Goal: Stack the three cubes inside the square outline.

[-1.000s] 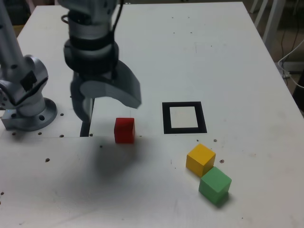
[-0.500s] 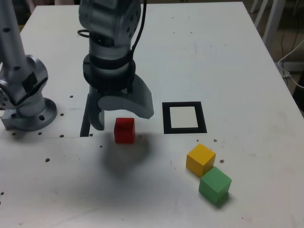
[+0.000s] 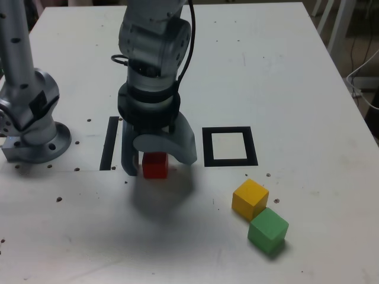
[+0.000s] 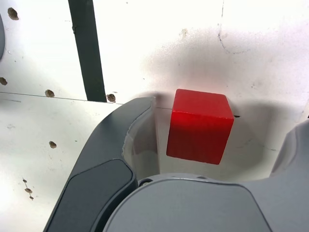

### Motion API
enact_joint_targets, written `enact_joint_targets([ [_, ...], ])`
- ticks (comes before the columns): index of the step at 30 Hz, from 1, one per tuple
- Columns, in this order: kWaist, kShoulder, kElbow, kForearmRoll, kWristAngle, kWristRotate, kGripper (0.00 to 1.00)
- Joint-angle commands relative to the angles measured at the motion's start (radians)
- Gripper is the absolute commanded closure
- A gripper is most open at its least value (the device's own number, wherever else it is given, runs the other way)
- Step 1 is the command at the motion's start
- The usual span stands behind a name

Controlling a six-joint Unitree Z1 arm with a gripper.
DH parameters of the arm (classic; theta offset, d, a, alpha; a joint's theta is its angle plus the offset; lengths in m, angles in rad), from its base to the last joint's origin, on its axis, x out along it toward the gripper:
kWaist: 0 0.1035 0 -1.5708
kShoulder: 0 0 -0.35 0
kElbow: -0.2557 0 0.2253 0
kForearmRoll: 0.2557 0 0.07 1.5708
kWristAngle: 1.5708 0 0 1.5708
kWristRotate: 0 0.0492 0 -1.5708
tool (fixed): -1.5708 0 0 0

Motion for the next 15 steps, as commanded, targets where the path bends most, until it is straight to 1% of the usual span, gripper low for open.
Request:
enact_joint_targets([
  [1, 0.004, 0.003, 0.0, 0.002, -0.002, 0.002, 0.18],
  [10, 0.018, 0.003, 0.0, 0.011, 0.002, 0.005, 0.33],
  [15, 0.019, 0.005, 0.002, 0.009, 0.001, 0.013, 0.35],
])
